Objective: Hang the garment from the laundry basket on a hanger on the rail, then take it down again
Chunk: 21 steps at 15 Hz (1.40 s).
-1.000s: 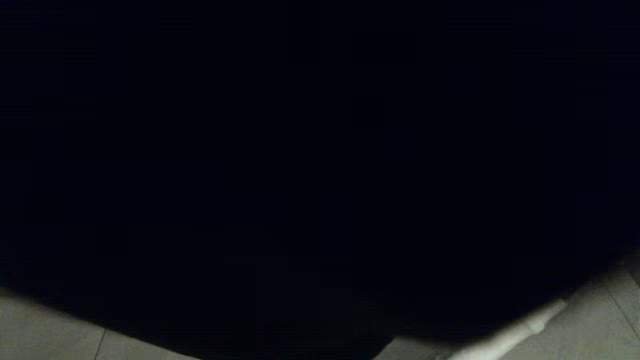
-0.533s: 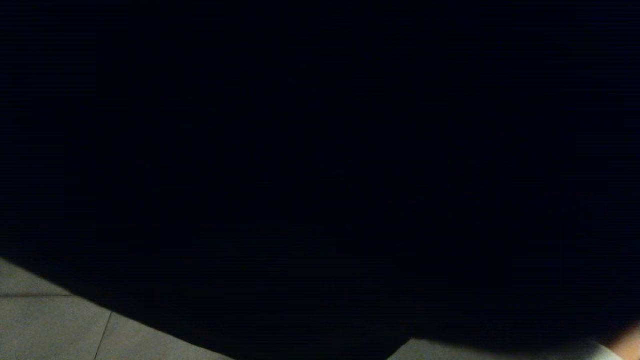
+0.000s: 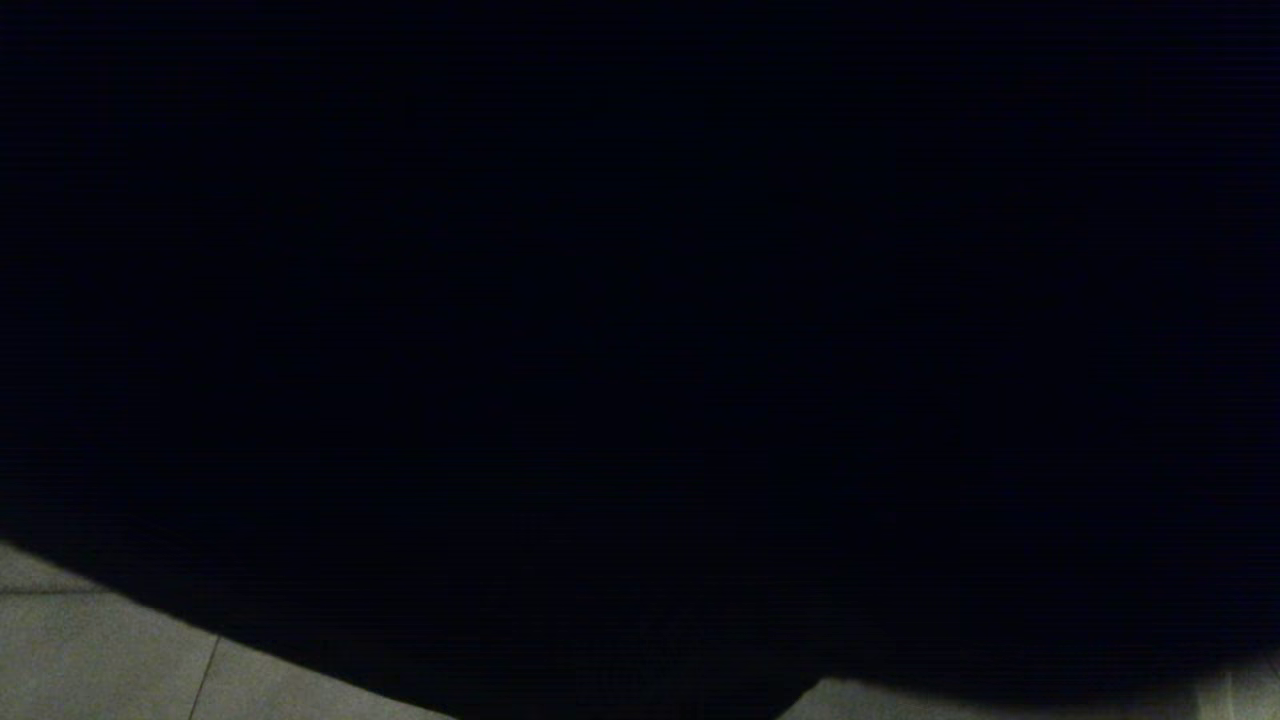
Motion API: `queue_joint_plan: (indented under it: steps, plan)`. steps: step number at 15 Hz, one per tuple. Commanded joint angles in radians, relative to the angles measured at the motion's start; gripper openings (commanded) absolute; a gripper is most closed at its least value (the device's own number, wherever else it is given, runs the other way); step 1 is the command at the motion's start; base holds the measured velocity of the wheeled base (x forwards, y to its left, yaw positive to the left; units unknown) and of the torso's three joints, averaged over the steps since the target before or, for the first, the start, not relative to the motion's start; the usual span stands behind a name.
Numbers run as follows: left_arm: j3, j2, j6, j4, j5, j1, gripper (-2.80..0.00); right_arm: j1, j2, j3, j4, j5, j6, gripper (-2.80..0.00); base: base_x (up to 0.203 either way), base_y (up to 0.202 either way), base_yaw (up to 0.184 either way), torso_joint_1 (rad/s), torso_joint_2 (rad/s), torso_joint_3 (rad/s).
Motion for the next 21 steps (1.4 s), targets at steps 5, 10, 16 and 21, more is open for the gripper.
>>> queue_joint_plan:
  steps: [5, 10, 16, 21]
  plan:
    - [0.003, -0.001, 0.000, -0.001, 0.000, 0.000, -2.80, -0.103, 0.043, 0.003, -0.009, -0.124, -0.078, -2.80, 0.000, 0.000, 0.000, 0.000, 0.00, 0.000]
    - [0.002, -0.001, 0.000, -0.001, 0.000, 0.000, -2.80, -0.222, 0.054, -0.018, 0.008, -0.124, -0.154, -2.80, 0.000, 0.000, 0.000, 0.000, 0.00, 0.000]
    - [0.002, -0.001, 0.000, 0.000, 0.000, 0.000, -2.80, -0.302, -0.013, -0.118, 0.237, -0.120, -0.193, -2.80, 0.000, 0.000, 0.000, 0.000, 0.00, 0.000]
    - [0.003, -0.001, 0.000, -0.001, 0.000, 0.000, -2.80, -0.302, -0.047, -0.177, 0.392, -0.115, -0.219, -2.80, 0.000, 0.000, 0.000, 0.000, 0.00, 0.000]
